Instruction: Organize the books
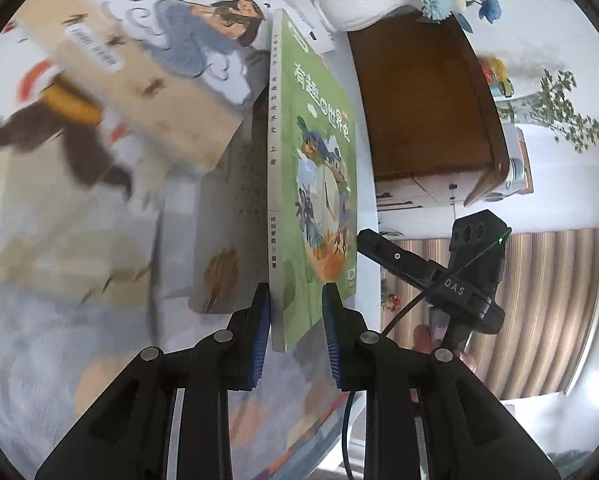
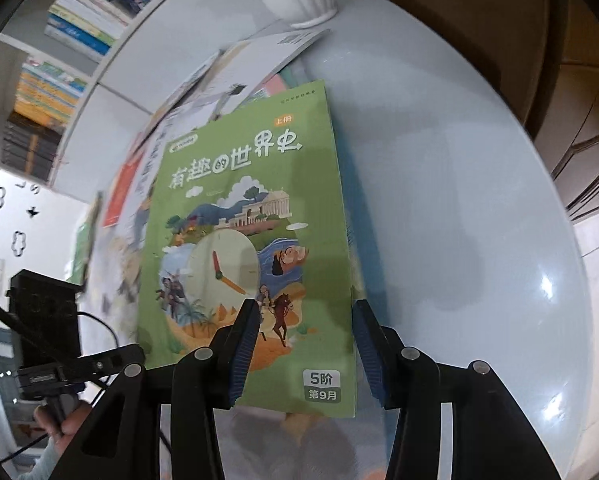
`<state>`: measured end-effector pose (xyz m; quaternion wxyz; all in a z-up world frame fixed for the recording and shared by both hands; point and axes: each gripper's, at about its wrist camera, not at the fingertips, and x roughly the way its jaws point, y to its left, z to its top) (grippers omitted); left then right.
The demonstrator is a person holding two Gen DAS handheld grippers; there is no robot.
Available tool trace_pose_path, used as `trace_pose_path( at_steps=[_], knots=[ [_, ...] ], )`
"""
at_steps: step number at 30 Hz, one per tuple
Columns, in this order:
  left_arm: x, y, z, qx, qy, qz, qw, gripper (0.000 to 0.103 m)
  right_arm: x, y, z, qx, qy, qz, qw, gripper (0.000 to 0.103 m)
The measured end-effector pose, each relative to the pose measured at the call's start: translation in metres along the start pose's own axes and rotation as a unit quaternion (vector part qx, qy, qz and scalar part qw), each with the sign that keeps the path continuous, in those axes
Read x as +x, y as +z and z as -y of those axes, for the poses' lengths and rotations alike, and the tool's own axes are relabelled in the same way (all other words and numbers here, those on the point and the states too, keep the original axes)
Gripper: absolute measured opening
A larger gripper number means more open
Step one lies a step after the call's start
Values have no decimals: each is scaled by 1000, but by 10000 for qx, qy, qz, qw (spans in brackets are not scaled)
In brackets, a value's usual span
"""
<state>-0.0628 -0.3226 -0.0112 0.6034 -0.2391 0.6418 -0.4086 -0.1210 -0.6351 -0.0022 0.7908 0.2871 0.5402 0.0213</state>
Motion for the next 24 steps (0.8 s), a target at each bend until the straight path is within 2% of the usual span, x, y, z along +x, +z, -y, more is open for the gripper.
trace_pose_path(
  at_steps=[2, 4, 6, 8, 9, 11, 13, 15, 17, 19, 21, 24],
  knots=[
    [-10, -15, 9, 255, -66, -9, 9997, 21, 1, -11, -14, -113, 48, -73, 9999, 48],
    [-23, -37, 13, 379, -103, -85, 9992, 21, 2, -32, -29, -241, 288, -219, 9991, 48],
    [-33, -56, 9, 422, 45, -74, 9991, 21, 7, -54, -47, -339, 484, -351, 9976, 47],
    [-36, -69, -9, 140, 529, -79, 9985, 21, 17, -75, -68, -650, 414, -418, 9961, 47],
    [-39, -74, -19, -51, 597, -76, 9982, 21, 25, -82, -74, -728, 320, -475, 9957, 47],
    [-55, -82, -32, -295, 522, 153, 9981, 21, 33, -90, -76, -678, 254, -591, 9956, 47],
    [-75, -92, -38, -305, 592, 402, 9970, 21, 26, -95, -76, -637, 279, -538, 9961, 47],
    [-88, -96, -45, -433, 483, 569, 9963, 21, 22, -98, -73, -573, 296, -528, 9965, 47],
    [-96, -85, -53, -635, 55, 838, 9944, 25, 26, -101, -71, -449, 410, -632, 9961, 49],
    [-95, -68, -52, -690, -30, 1111, 9914, 26, 36, -104, -73, -365, 547, -756, 9950, 49],
    [-83, -45, -52, -685, 357, 1220, 9895, 26, 34, -105, -80, -430, 472, -646, 9959, 50],
    [-58, -24, -46, -471, 837, 1040, 9899, 23, 34, -109, -82, -305, 457, -527, 9971, 50]
  ],
)
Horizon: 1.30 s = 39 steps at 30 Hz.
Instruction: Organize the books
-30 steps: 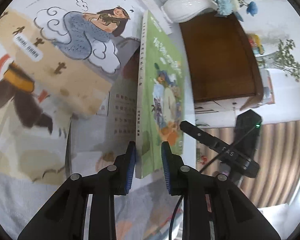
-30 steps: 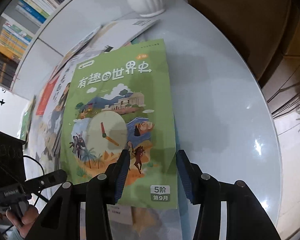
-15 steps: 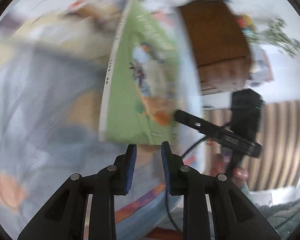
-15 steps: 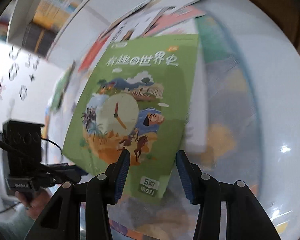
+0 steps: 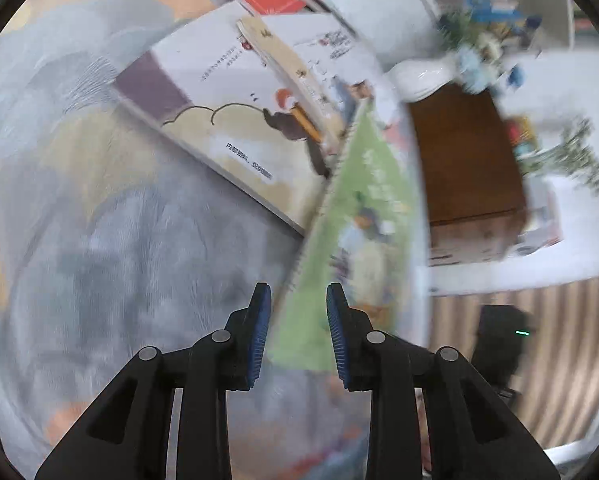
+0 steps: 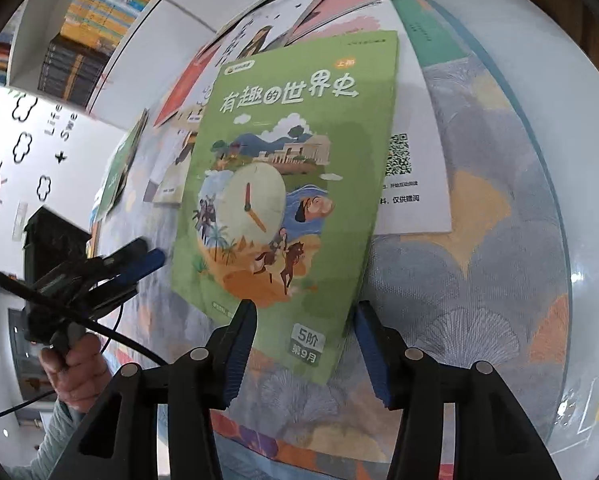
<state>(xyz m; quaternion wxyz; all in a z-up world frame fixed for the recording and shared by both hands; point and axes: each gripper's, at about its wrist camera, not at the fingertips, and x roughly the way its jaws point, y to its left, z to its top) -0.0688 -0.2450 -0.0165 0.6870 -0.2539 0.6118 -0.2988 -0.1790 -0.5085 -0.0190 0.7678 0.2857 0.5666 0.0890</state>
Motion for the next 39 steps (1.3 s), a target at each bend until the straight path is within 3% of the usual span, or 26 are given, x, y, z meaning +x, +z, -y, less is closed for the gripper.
trace_pose_path(
  at_steps=[4, 6, 7, 9, 11, 14, 16, 18, 20, 22, 26, 31, 33, 34, 37, 39],
  knots=[
    [12, -2, 5, 92, -192, -49, 9998, 23, -7, -7, 5, 2, -14, 162, 9999, 43],
    [-3, -7, 5, -71, -930, -4, 9956, 23, -11, -9, 14, 162, 75, 235, 9996, 43],
    [-10, -9, 10, -149, -1454, 22, 9893, 23, -12, -8, 18, 228, 137, 241, 9994, 43],
    [-17, -11, 20, -153, -1834, 27, 9829, 23, -15, -10, 27, 380, 368, 234, 9983, 44],
    [-14, -12, 29, -1, -1530, 44, 9882, 23, -14, -10, 33, 532, 584, 216, 9966, 44],
    [8, -10, 41, 249, -596, 28, 9979, 12, -13, -9, 36, 638, 677, 217, 9954, 44],
    [15, -15, 43, 376, -460, 11, 9982, 10, -14, -10, 35, 642, 668, 226, 9954, 44],
    [18, -12, 50, 314, -620, 72, 9976, 10, -14, -10, 34, 658, 665, 211, 9954, 44],
    [17, -10, 49, 94, -1045, -18, 9945, 9, -15, -10, 37, 771, 784, 119, 9939, 45],
    [16, -9, 43, -146, -1446, -121, 9893, 9, -17, -12, 47, 1131, 1151, 79, 9869, 57],
    [13, -10, 39, -632, -2030, -269, 9768, 10, -22, -15, 68, 1476, 1678, 193, 9745, 66],
    [11, -13, 31, -1101, -2295, -442, 9661, 10, -5, -7, 70, 1766, 2482, 212, 9522, 66],
    [9, -13, 28, -1156, -2260, -429, 9663, 10, 6, -5, 67, 1966, 2872, 224, 9372, 61],
    [6, -13, 26, -1113, -2207, -425, 9680, 10, 5, -7, 62, 2008, 2820, 329, 9376, 55],
    [-8, -17, 28, -727, -1796, -467, 9799, 8, -8, -16, 43, 1746, 2484, 592, 9509, 42],
    [-16, -23, 37, -278, -1435, -448, 9882, 8, -24, -19, 22, 1254, 1969, 737, 9696, 41]
  ],
)
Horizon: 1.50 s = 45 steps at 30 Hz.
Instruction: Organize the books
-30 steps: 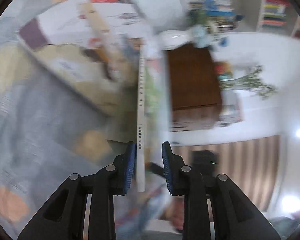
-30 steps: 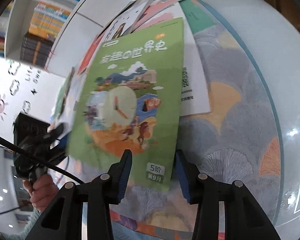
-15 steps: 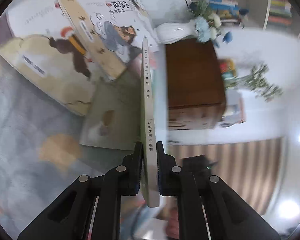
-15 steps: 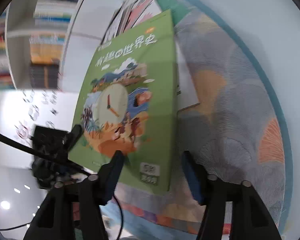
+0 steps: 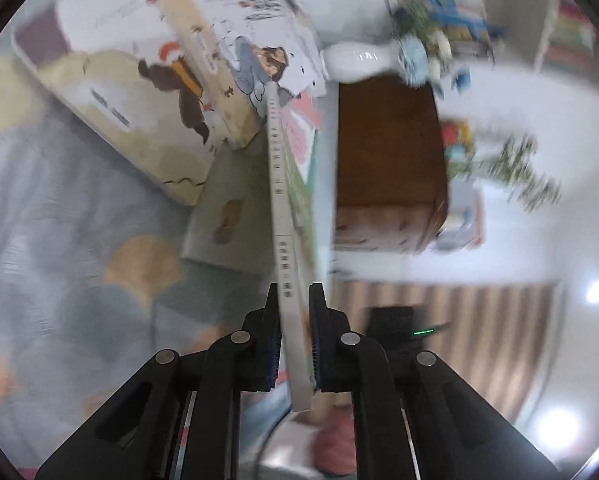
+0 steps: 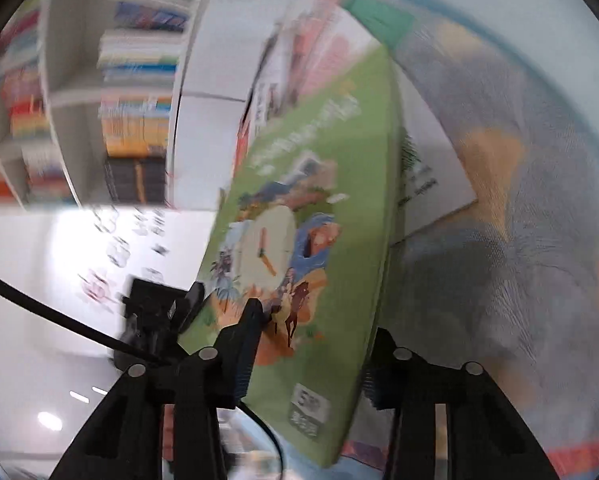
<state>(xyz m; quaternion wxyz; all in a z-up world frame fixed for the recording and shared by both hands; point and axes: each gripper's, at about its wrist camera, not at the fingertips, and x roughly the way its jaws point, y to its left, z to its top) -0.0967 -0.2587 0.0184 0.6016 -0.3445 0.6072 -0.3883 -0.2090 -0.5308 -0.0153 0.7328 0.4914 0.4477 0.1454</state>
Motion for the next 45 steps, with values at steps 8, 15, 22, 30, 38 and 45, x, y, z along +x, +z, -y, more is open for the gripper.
trace_pose_path(
  at_steps=[8, 15, 22, 30, 38, 45],
  knots=[
    [-86, -21, 15, 821, 384, 274, 9955, 13, 13, -40, -117, -2129, -1116, 18, 9707, 41],
    [-220, 2, -3, 943, 318, 1363, 9857, 13, 88, -60, -223, -3168, -722, -77, 9457, 42],
    [-332, 53, -49, 995, 665, 2093, 9705, 14, 213, -53, -311, -3616, -373, -325, 9310, 42],
    [-369, 128, -106, 860, 1069, 2181, 9662, 15, 334, -21, -352, -3404, -478, -641, 9369, 43],
    [-359, 176, -162, 514, 1912, 1948, 9607, 24, 421, -1, -323, -2741, -1056, -1099, 9495, 43],
    [-383, 191, -176, 326, 3159, 2242, 9213, 24, 463, 2, -324, -2872, -1849, -1333, 9304, 44]
  ],
)
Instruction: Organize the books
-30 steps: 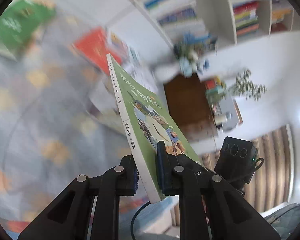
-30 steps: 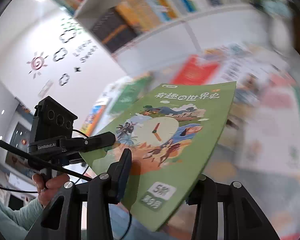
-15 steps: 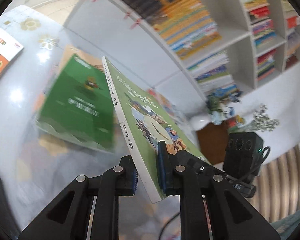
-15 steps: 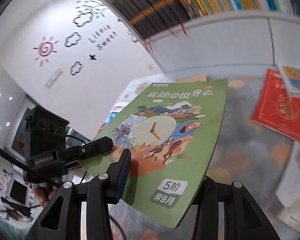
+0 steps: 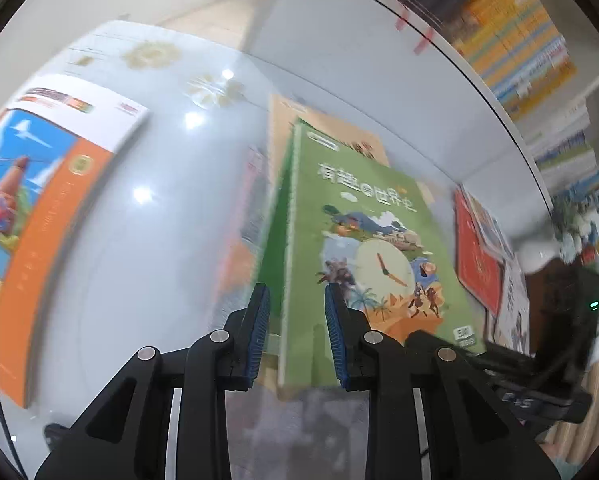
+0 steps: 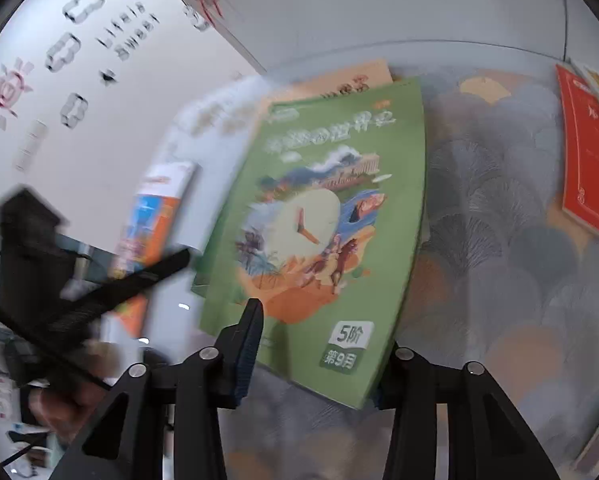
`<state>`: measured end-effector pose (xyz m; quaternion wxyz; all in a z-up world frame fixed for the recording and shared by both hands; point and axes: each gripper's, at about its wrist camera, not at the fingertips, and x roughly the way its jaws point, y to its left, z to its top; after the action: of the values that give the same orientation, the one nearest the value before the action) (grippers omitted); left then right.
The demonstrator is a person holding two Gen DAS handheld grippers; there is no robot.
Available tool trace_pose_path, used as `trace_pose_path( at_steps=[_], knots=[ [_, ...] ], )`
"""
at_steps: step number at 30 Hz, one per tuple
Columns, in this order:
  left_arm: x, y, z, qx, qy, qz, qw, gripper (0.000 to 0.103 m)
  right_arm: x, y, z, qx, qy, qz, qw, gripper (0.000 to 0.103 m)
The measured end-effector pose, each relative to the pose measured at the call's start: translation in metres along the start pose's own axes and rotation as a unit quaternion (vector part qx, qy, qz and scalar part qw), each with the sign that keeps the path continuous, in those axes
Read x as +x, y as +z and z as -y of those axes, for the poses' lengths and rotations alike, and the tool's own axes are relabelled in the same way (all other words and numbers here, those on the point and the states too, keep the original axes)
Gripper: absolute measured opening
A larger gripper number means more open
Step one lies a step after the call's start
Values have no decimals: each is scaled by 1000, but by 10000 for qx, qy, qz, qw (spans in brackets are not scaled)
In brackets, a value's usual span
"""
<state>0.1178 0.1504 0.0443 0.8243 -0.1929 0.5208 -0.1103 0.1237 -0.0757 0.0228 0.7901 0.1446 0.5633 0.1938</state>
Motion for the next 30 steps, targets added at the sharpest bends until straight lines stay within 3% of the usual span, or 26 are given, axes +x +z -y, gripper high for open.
trace_pose_path(
  at_steps=[4, 11, 14, 15, 18, 21, 26, 30],
  knots=[
    [-3, -4, -16, -89, 481, -3, 9988, 24, 4, 2, 7, 0, 259, -197, 9995, 45],
    [-6, -34, -28, -403, 384, -273, 9981, 24, 4, -40, -5, -830, 277, -942, 9917, 51],
    [-16, -41, -20, -374, 355, -255, 9983, 24, 24, -40, -24, -1358, -548, -1005, 9841, 51],
    [-18, -43, -16, -346, 351, -239, 9985, 24, 26, -34, -25, -1328, -622, -918, 9849, 51],
    [-31, -50, -5, -241, 269, -143, 9992, 24, 19, -10, 6, -99, -171, -625, 9979, 48],
    [-36, -58, 9, -98, 209, -166, 9996, 24, 6, -12, 22, 64, -222, -488, 9985, 48],
    [-25, -79, 64, 336, -422, -509, 9972, 24, -40, -72, 43, -100, 296, -541, 9980, 48],
    [-2, -101, 138, 934, -965, -933, 9865, 27, -90, -134, 104, 888, 843, -330, 9919, 51]
  ],
)
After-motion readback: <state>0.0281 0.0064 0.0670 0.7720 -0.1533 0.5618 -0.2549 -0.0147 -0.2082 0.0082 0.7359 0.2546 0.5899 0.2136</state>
